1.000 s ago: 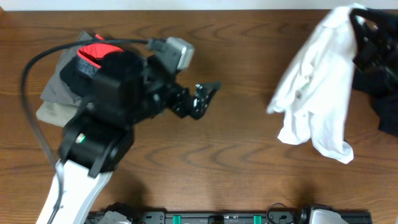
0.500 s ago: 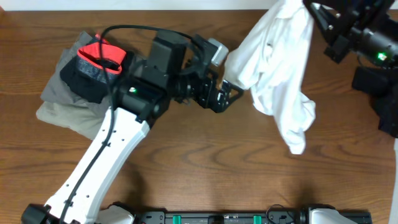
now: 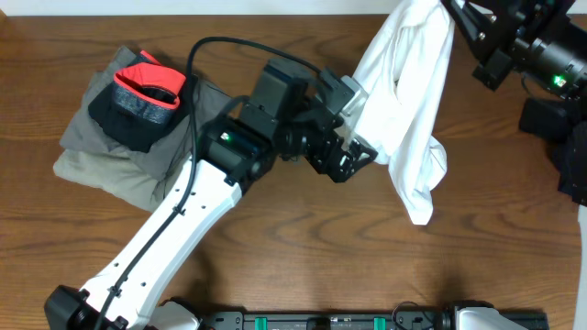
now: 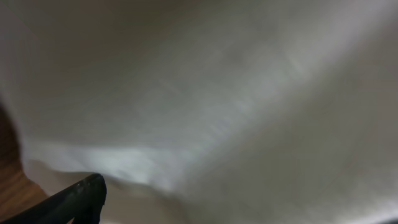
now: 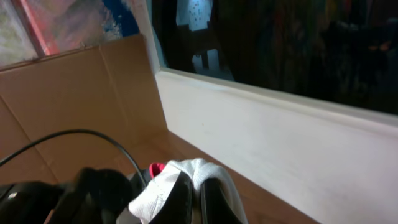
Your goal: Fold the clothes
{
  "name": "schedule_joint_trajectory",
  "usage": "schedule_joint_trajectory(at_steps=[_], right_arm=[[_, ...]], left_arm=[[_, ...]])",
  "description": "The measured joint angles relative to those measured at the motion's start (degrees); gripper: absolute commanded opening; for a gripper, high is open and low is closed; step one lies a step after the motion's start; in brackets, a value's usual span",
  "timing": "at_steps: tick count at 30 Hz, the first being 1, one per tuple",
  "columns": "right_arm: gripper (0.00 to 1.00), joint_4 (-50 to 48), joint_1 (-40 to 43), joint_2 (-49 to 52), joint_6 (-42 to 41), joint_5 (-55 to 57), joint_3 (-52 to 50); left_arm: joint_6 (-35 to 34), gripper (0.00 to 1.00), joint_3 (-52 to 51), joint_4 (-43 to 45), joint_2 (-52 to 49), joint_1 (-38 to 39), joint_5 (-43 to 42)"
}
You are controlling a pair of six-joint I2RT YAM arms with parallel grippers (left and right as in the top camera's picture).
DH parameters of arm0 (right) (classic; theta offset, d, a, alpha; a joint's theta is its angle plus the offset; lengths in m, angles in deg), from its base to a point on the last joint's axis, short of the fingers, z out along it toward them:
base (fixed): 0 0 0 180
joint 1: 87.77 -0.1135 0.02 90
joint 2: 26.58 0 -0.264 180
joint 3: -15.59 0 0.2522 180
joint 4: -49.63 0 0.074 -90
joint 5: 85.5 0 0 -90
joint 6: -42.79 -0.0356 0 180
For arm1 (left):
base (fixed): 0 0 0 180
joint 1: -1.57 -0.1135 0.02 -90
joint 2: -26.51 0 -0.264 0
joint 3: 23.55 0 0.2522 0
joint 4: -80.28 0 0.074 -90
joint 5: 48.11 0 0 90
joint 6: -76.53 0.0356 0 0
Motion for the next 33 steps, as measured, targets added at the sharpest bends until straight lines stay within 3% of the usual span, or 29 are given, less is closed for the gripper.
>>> schedule_joint_trajectory(at_steps=[14,17,20,25,26,29,33], right_arm=[[0.01,-4.9,0.0,-0.1,-2.9,0.3,0.0],[0.01,-6.5,0.0,-0.1,-4.6,0.4,0.0],[0.01,-7.5,0.0,-0.1,-6.1,0.4,0.0],[0.01,-8.8,0.0,-0.2,-8.0,0.4,0.0],[0.01,-9.0,0.0,-0.3,-8.3,0.4,0.0],[0.01,-9.2,0.0,-0.6,-8.9,0.4,0.0],[0.01,-9.2,0.0,-1.5,-9.1,0.4,0.0]], left_arm=[[0.3,0.97,0.0,-3.2,0.0,3.6,14.6],[0.5,0.93,0.0,-3.3,0.0,4.7,18.1],[0.9,0.82,0.0,-3.2,0.0,5.8,21.9],[1.3,0.53,0.0,-1.3,0.0,6.5,25.5],[1.2,0.43,0.0,-0.8,0.0,6.5,25.9],[1.4,0.29,0.0,-0.2,0.0,6.5,27.4],[1.5,0.19,0.0,-0.2,0.0,6.5,28.9]])
